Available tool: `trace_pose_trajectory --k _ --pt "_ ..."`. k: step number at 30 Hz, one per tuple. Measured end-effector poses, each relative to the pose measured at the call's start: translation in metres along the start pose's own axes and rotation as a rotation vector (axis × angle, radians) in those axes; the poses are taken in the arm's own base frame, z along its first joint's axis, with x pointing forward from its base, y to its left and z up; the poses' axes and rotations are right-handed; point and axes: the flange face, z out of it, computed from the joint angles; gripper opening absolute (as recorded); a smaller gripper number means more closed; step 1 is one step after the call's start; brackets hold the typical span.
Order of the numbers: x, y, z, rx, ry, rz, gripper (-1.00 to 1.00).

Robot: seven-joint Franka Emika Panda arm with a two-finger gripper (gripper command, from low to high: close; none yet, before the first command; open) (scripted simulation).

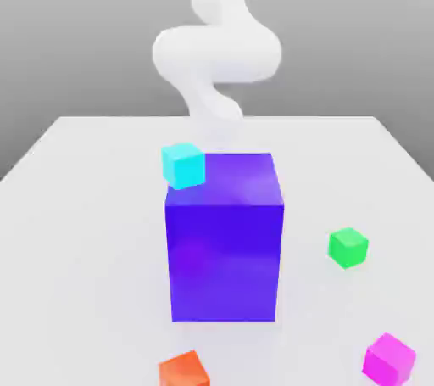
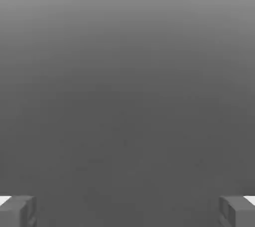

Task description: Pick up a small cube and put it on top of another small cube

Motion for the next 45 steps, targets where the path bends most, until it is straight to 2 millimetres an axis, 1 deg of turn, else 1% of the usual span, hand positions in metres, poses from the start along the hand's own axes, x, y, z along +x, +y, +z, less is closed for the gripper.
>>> trace_pose_trajectory --k 5,10,15,19,21,24,29,33,34,39,40,42,45 --pt "-0.026 -0.023 0.090 -0.074 -0.107 -0.104 0.00" --pt "-0.067 -0.037 0.175 -0.137 -0.214 -0.208 0.00" --pt "-0.122 -0.039 0.254 -0.193 -0.327 -0.315 0.00" --pt "-0.180 -0.037 0.310 -0.228 -0.423 -0.411 0.00" --pt "-0.209 -0.031 0.336 -0.246 -0.471 -0.454 0.00" --pt "-0.251 -0.017 0.373 -0.274 -0.542 -0.510 0.00" --pt "-0.328 0.013 0.424 -0.311 -0.661 -0.605 0.00" --pt "-0.362 0.039 0.465 -0.315 -0.679 -0.618 0.00" --pt "-0.367 0.044 0.472 -0.315 -0.679 -0.619 -1.00" --pt "-0.367 0.044 0.472 -0.316 -0.679 -0.618 -1.00" --pt "-0.370 0.046 0.475 -0.315 -0.680 -0.619 -1.00" --pt "-0.363 0.039 0.465 -0.315 -0.680 -0.619 -1.00" --pt "-0.344 0.022 0.436 -0.315 -0.680 -0.619 -1.00"
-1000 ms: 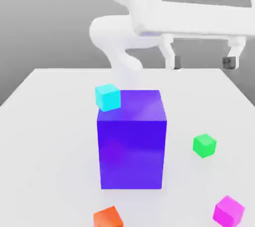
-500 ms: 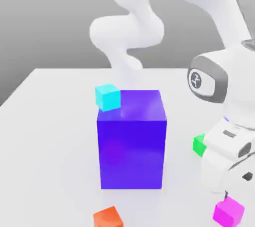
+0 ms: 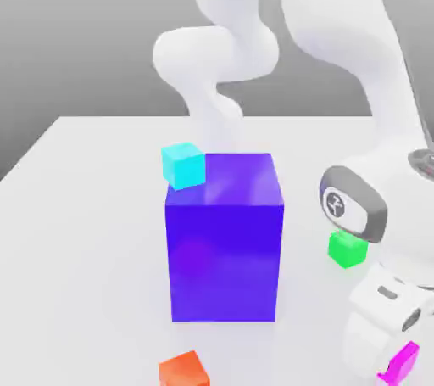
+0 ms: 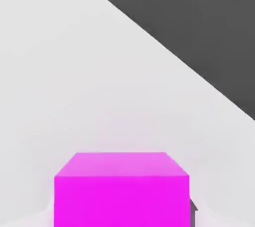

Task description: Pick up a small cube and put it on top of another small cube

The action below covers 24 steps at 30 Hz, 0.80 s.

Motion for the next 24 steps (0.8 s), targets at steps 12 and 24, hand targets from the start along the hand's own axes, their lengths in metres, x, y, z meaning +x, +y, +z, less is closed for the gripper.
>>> trace_pose_trajectory --k 12,24 --pt "-0.171 -0.041 -0.075 0.089 -0.049 -0.162 -1.00" --pt "-0.250 0.013 -0.052 -0.009 0.008 -0.181 -1.00"
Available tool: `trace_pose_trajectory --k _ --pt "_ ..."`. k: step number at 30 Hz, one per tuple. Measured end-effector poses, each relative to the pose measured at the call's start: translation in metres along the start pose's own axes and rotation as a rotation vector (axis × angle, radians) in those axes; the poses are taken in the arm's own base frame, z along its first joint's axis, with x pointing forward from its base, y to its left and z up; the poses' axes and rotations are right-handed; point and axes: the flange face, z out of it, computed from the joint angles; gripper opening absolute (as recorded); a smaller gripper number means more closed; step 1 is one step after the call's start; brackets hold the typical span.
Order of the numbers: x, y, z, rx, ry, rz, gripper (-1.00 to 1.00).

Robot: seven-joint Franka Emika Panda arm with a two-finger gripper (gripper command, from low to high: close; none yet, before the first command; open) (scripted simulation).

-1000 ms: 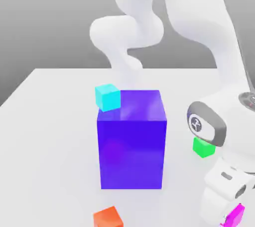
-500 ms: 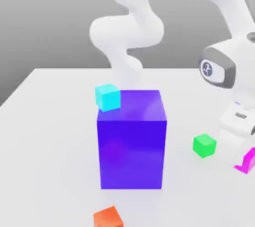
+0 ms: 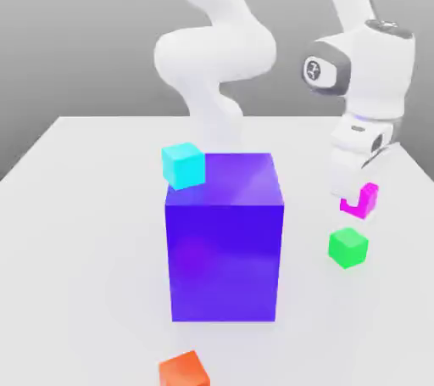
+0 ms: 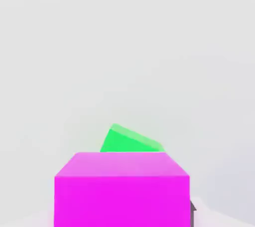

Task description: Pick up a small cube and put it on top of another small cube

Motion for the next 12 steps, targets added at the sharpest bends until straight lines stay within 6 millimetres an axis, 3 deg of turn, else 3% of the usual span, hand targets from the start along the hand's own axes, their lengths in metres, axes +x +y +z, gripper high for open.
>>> trace_pose_trajectory --k 10,11,12 --pt "-0.002 0.000 0.050 0.004 -0.002 -0.001 -1.00" --pt "-0.003 0.001 0.054 0.006 -0.004 0.002 1.00" --pt "-0.003 0.001 0.054 0.006 -0.004 0.000 1.00"
